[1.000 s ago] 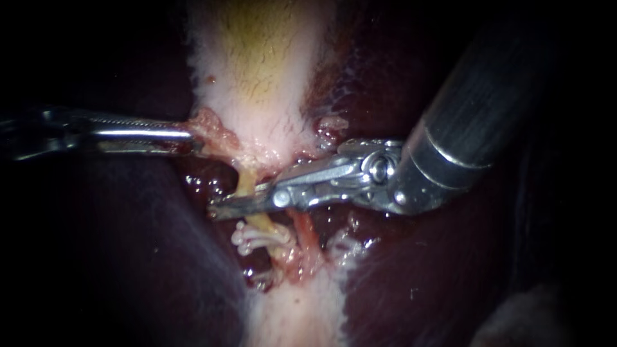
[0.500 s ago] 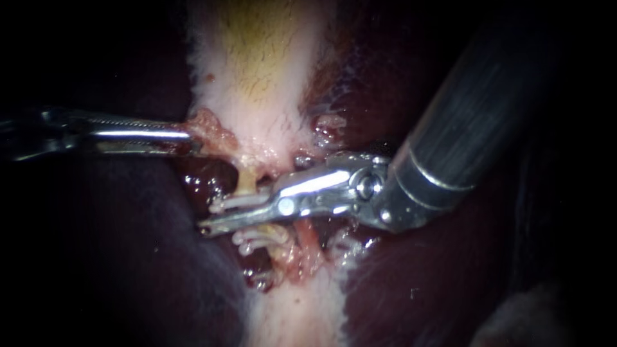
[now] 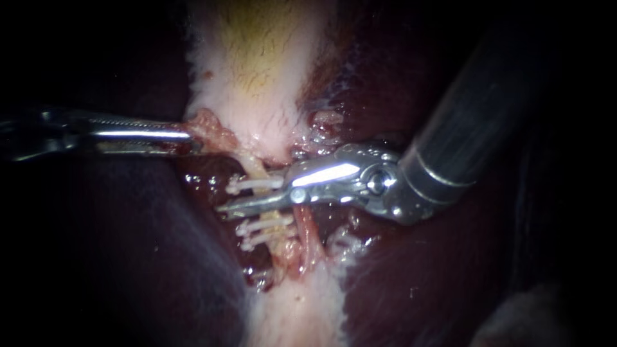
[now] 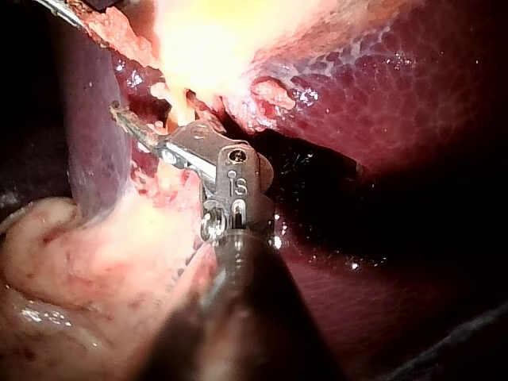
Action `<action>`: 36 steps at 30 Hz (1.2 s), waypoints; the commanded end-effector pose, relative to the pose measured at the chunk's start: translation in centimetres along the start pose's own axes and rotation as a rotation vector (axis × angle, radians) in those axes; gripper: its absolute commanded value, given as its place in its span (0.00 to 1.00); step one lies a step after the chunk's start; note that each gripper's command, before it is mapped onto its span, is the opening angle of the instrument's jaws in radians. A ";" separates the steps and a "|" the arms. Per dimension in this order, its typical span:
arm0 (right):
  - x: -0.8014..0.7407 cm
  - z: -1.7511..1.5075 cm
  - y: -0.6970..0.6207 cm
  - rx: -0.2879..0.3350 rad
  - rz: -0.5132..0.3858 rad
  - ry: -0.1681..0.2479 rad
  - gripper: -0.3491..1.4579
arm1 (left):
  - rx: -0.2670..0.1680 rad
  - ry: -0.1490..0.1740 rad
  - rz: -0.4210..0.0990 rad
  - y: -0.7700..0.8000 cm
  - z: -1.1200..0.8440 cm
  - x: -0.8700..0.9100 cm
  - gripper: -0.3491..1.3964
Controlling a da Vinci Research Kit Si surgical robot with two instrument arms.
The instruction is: Going back third clip left tube
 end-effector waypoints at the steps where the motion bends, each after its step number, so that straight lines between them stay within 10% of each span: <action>1: -0.01 -0.03 0.00 0.001 -0.010 0.000 0.47 | 0.002 0.000 0.000 0.00 0.00 0.00 0.00; 36: -0.05 -1.54 -0.33 -0.014 -0.393 -0.001 0.47 | 0.001 0.000 0.002 0.00 -0.02 -0.03 0.00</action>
